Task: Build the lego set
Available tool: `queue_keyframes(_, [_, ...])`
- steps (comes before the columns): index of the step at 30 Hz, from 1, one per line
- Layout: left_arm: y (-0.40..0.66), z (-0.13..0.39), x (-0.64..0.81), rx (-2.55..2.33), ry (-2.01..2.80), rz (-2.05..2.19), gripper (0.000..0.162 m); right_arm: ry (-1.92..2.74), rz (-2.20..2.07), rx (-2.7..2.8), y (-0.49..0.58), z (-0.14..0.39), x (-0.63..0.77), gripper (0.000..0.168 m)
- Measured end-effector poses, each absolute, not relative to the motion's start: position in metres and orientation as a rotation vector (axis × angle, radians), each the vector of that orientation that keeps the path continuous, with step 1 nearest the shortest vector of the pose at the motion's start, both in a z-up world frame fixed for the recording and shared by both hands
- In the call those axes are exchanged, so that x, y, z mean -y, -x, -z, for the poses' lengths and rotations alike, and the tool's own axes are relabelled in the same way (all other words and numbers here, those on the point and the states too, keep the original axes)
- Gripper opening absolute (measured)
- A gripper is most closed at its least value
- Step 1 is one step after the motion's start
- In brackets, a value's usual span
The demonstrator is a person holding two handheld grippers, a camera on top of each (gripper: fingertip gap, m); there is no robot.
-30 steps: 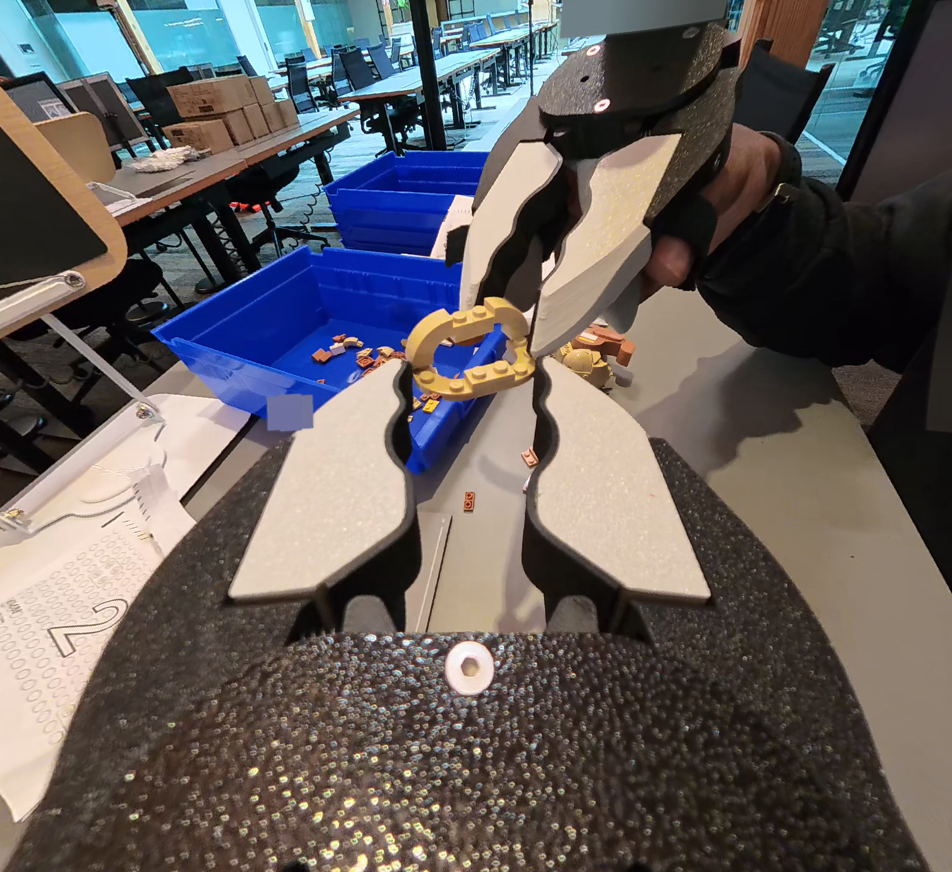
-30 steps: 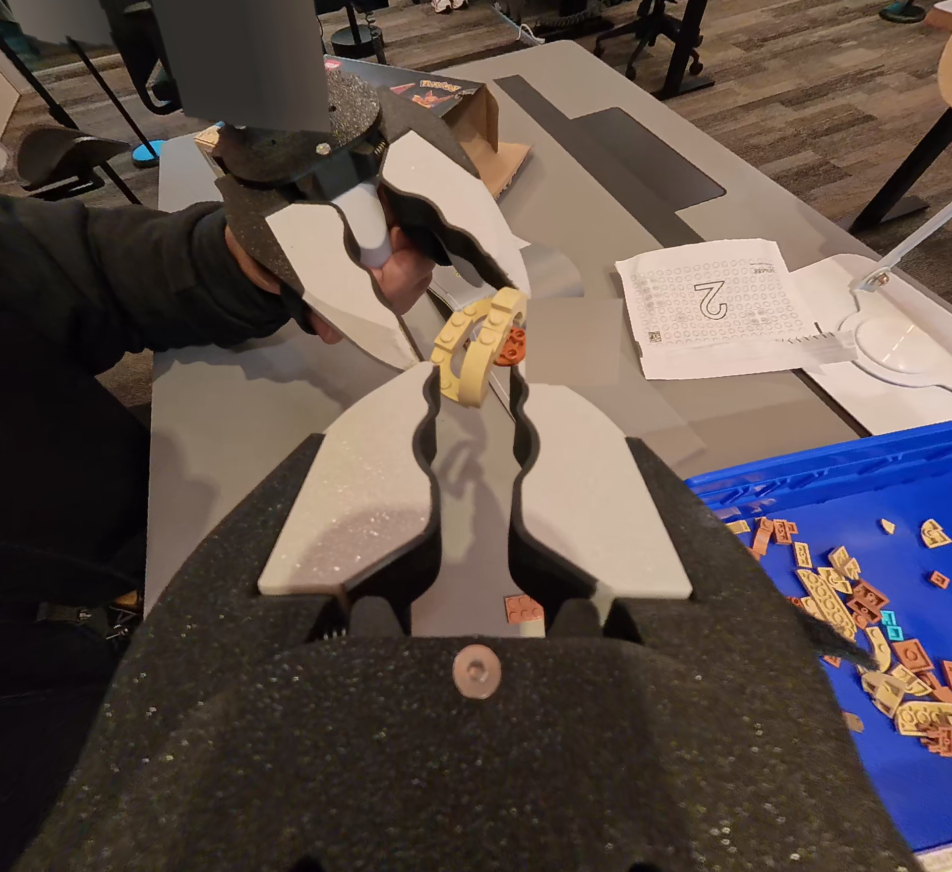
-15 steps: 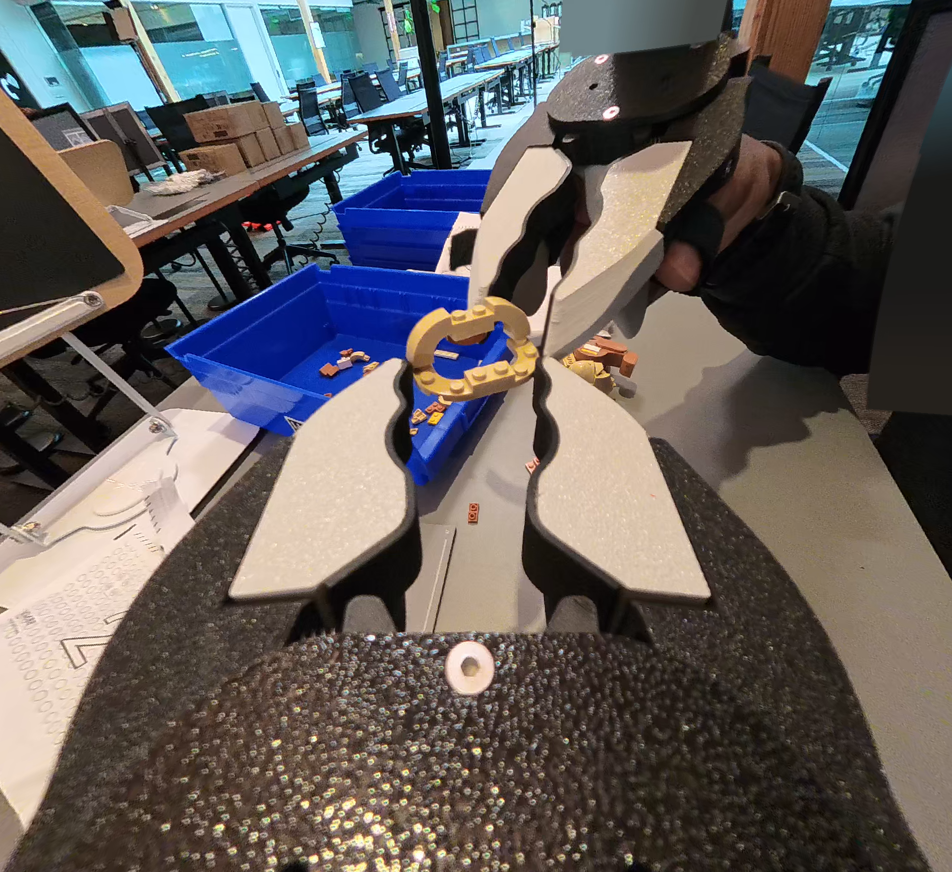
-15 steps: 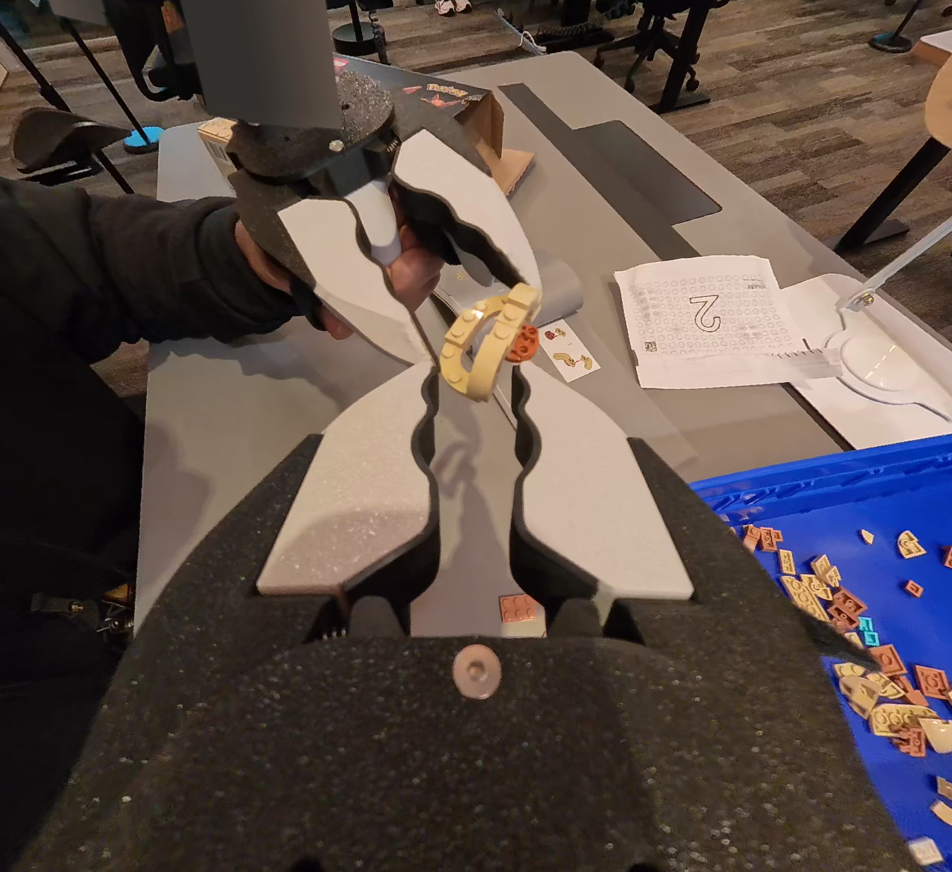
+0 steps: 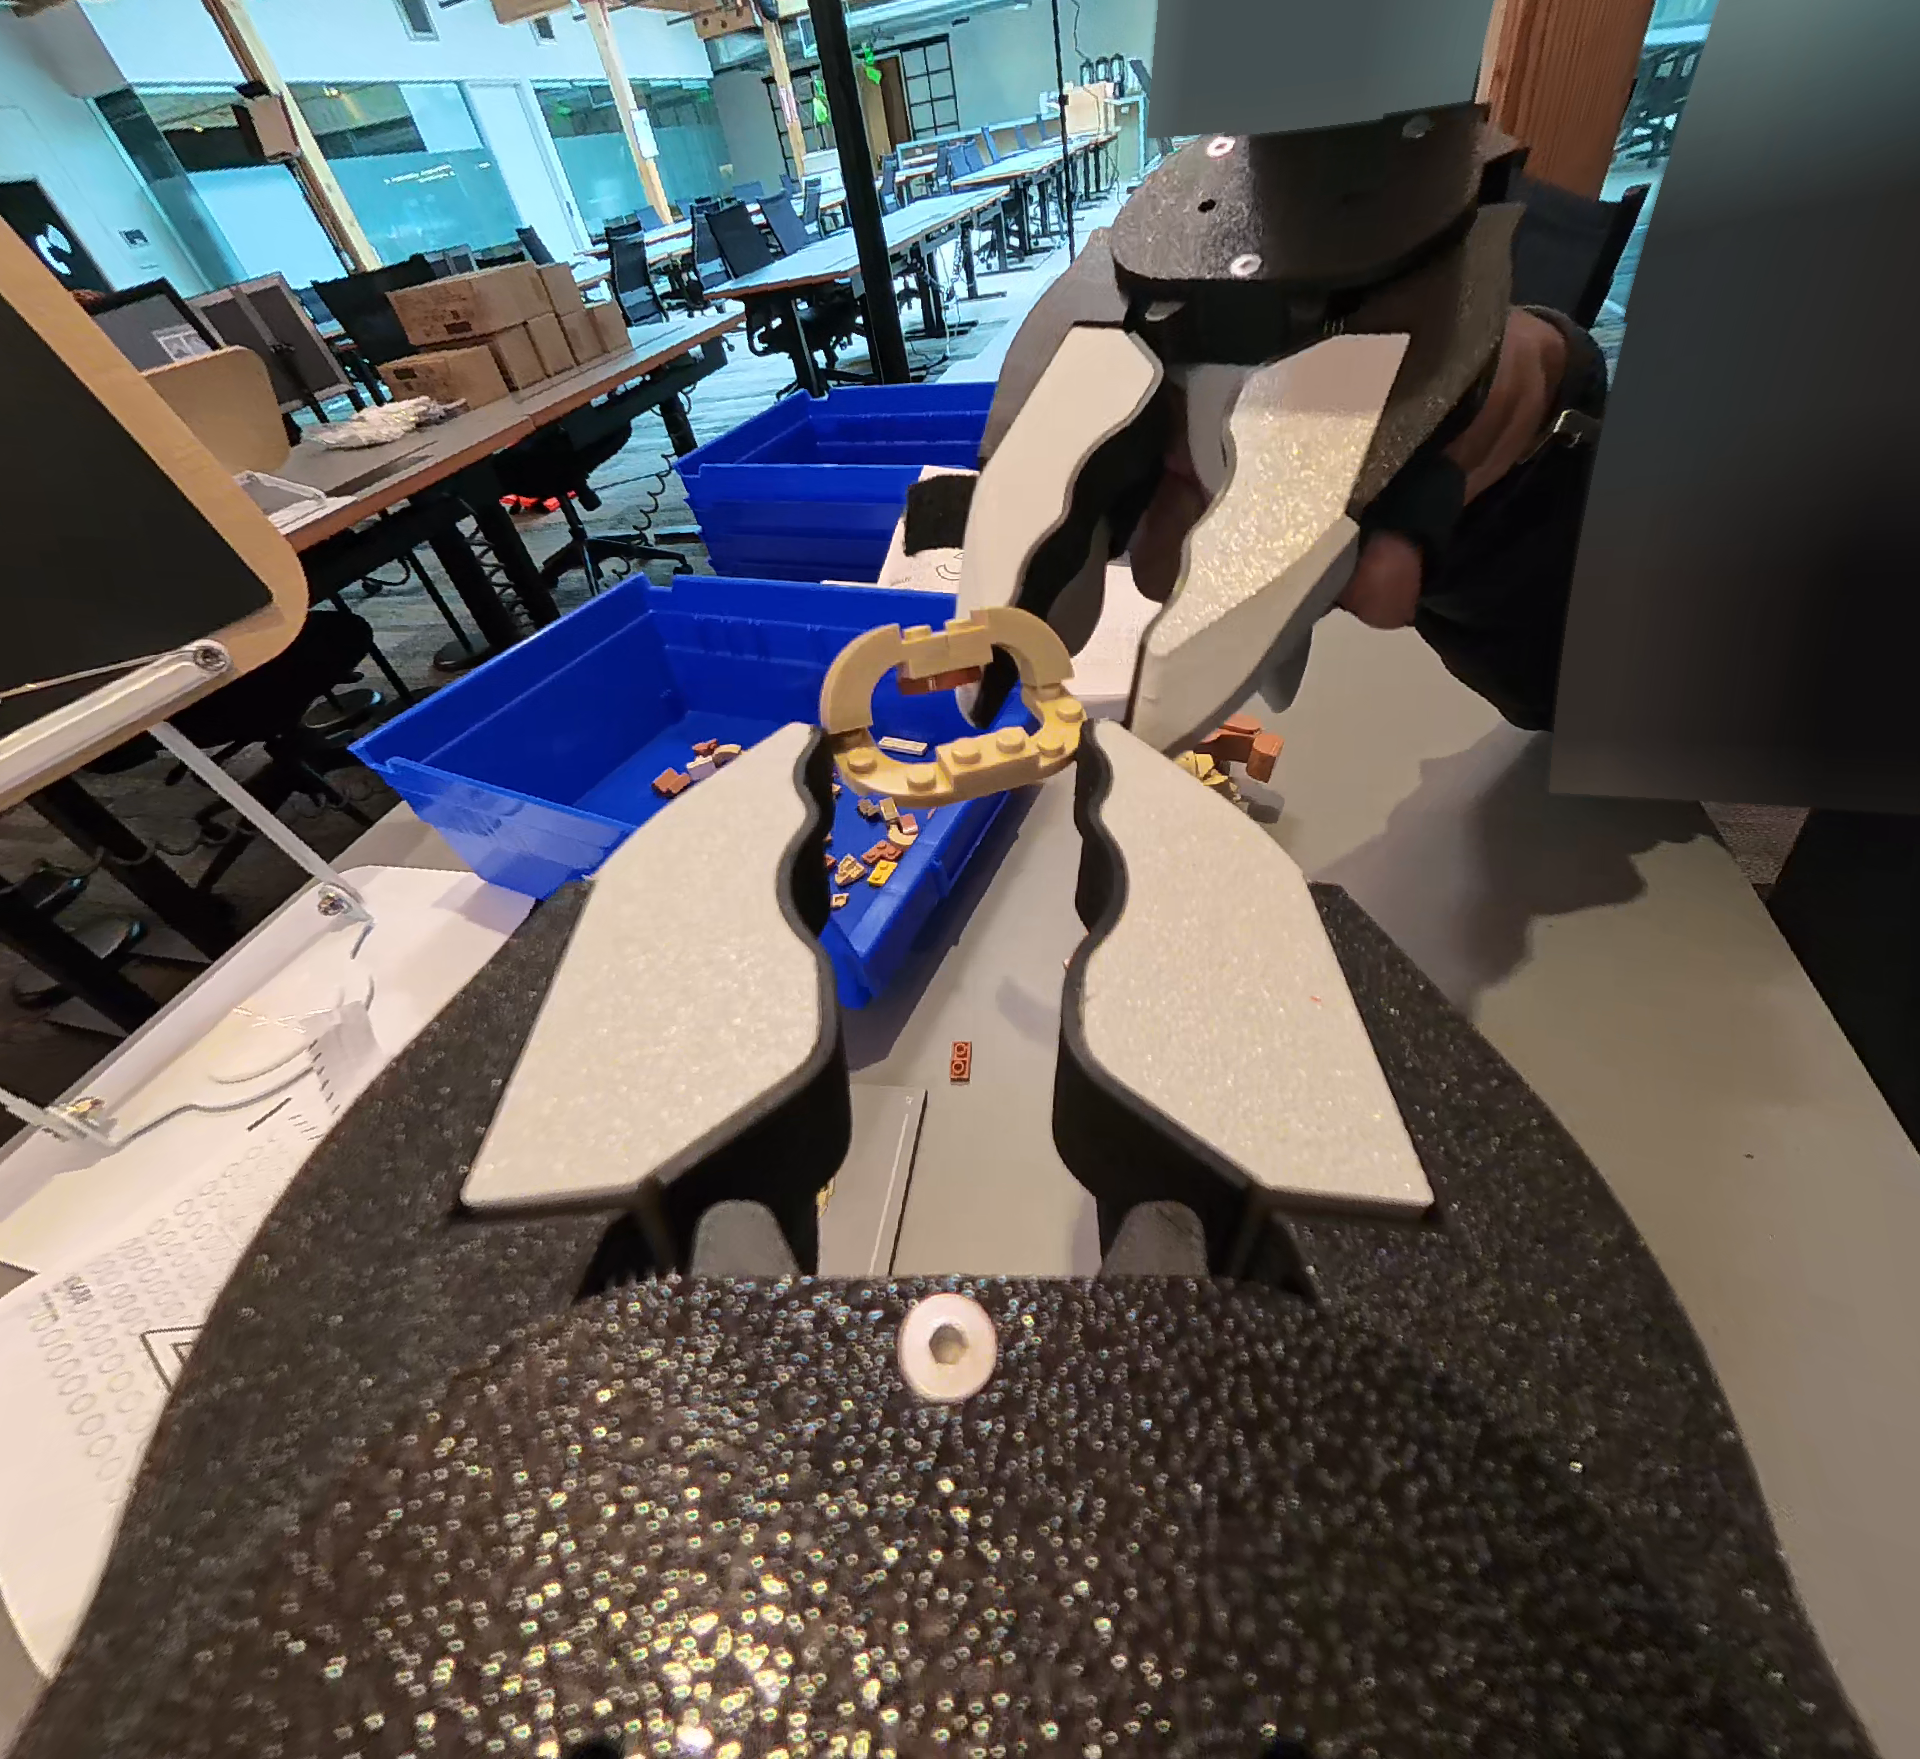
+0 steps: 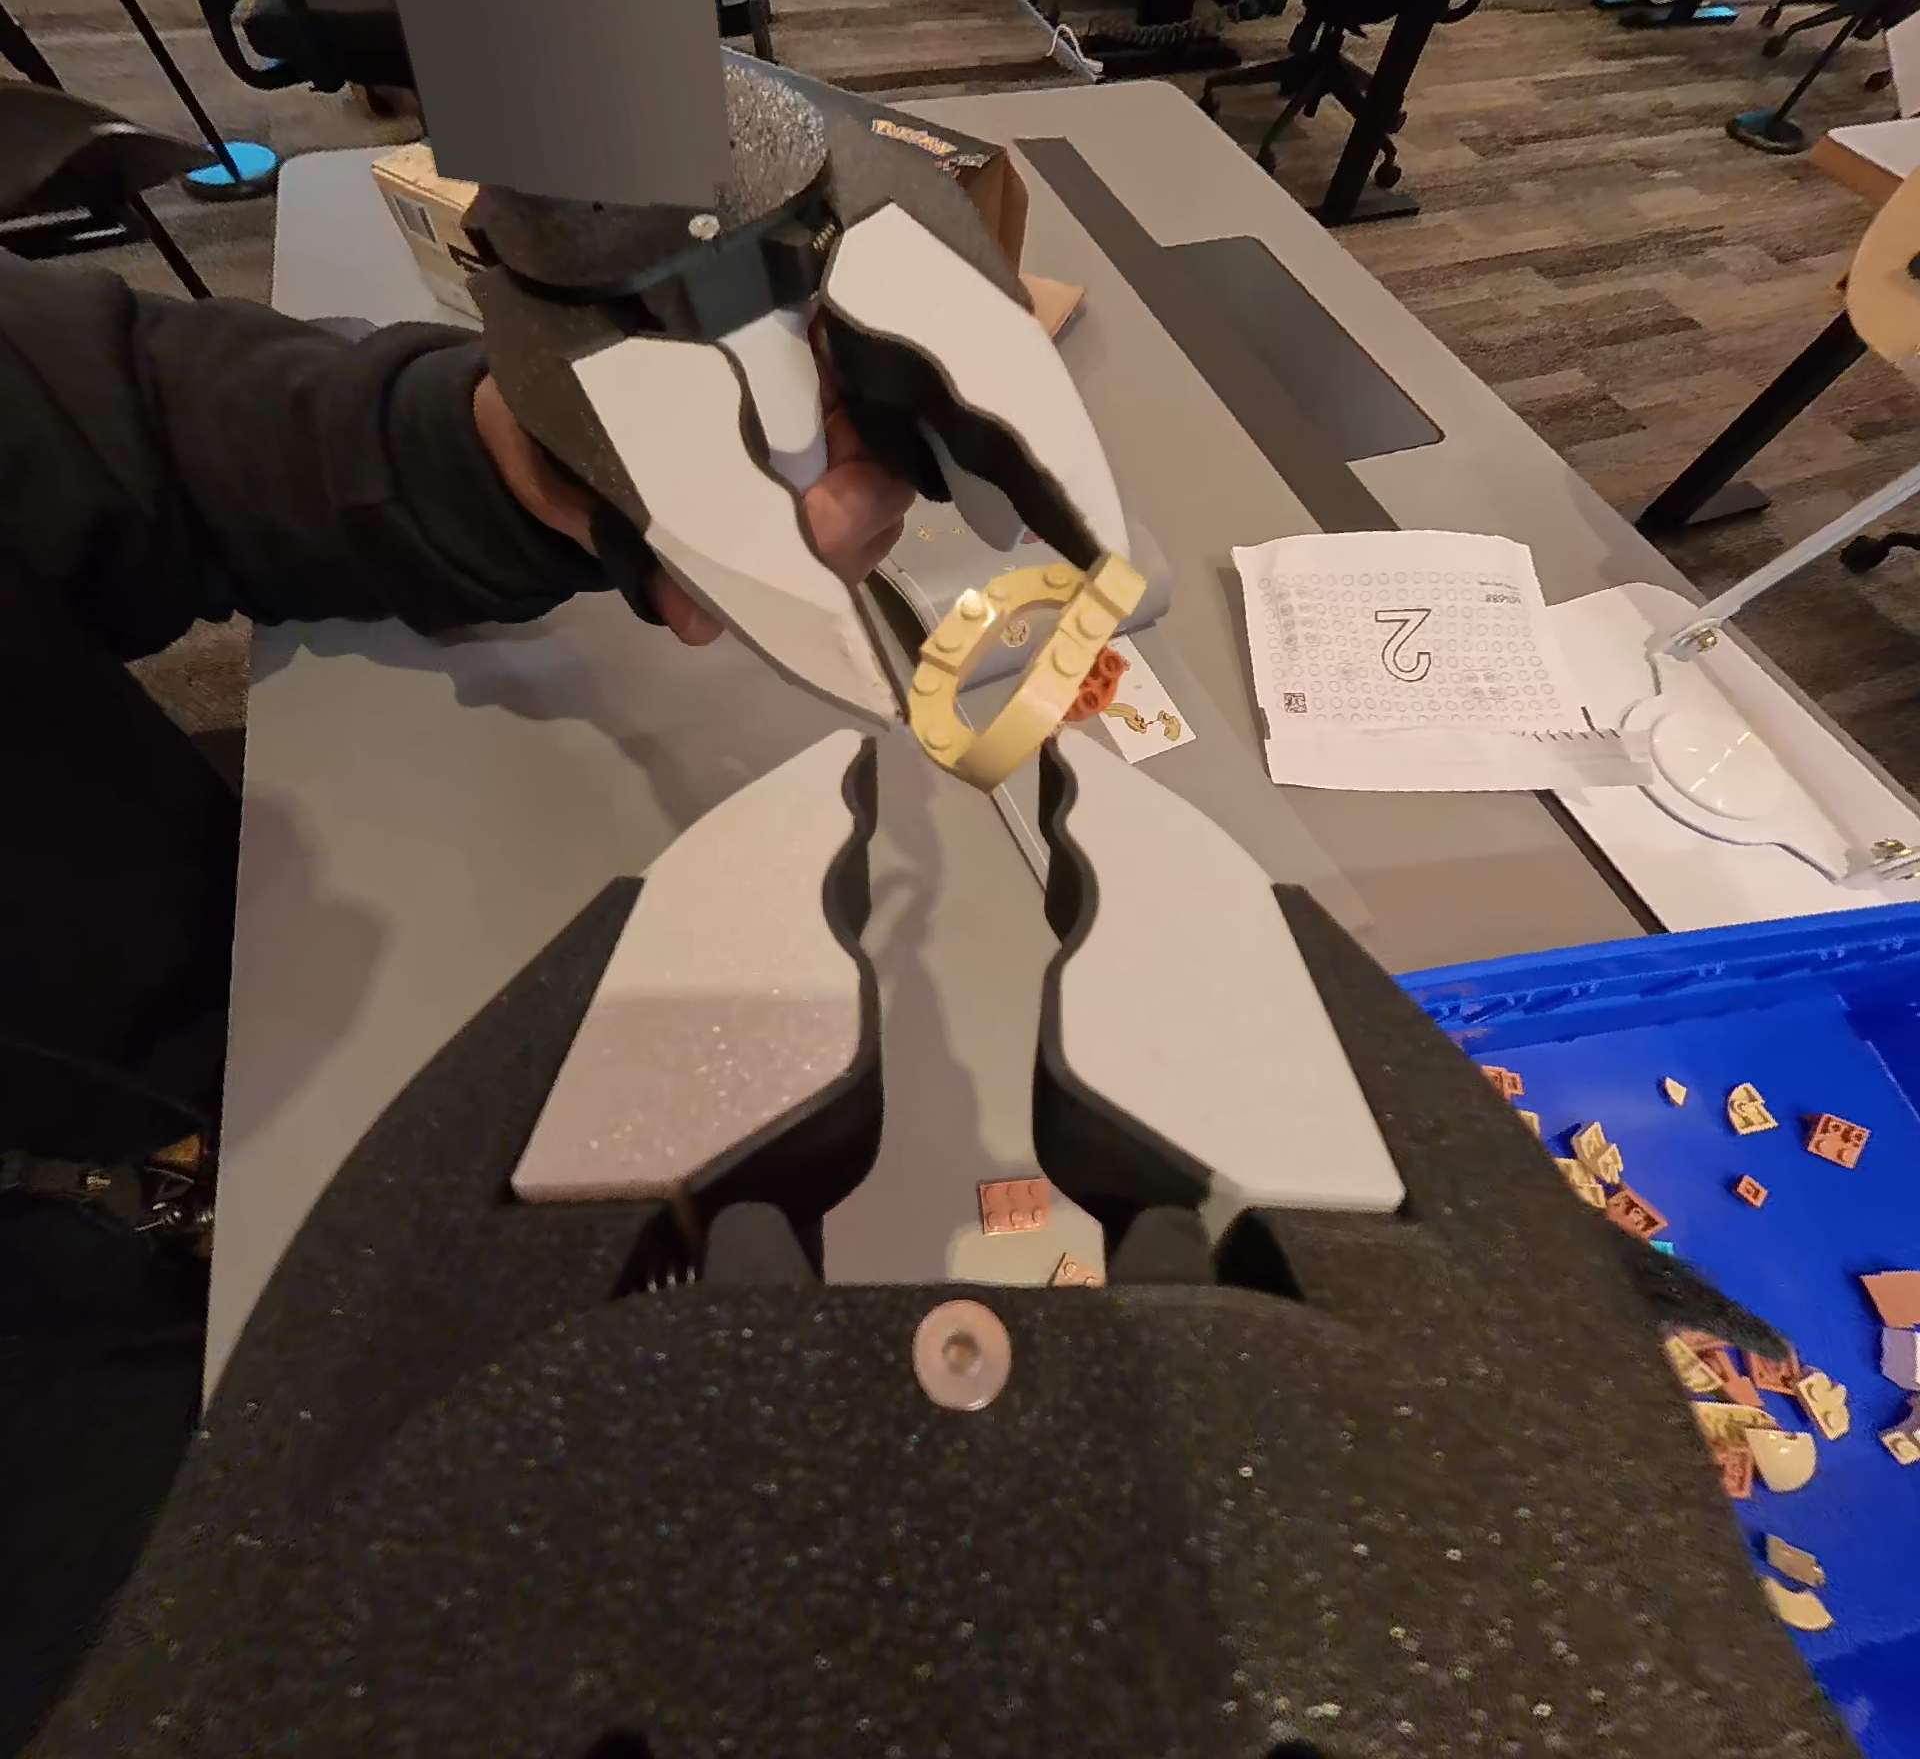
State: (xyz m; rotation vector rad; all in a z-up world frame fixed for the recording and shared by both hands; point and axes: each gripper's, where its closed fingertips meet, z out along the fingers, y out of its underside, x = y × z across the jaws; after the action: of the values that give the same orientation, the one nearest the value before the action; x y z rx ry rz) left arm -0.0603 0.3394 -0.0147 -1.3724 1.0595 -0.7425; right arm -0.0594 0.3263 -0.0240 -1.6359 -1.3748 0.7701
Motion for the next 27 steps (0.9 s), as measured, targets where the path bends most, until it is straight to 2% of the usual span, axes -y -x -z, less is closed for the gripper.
queue_keyframes(27, [0.0589,0.0107,-0.3361,-1.054,1.349,0.75,0.044,1.594,-0.647,1.412,0.0609,0.0239,-0.323,0.03])
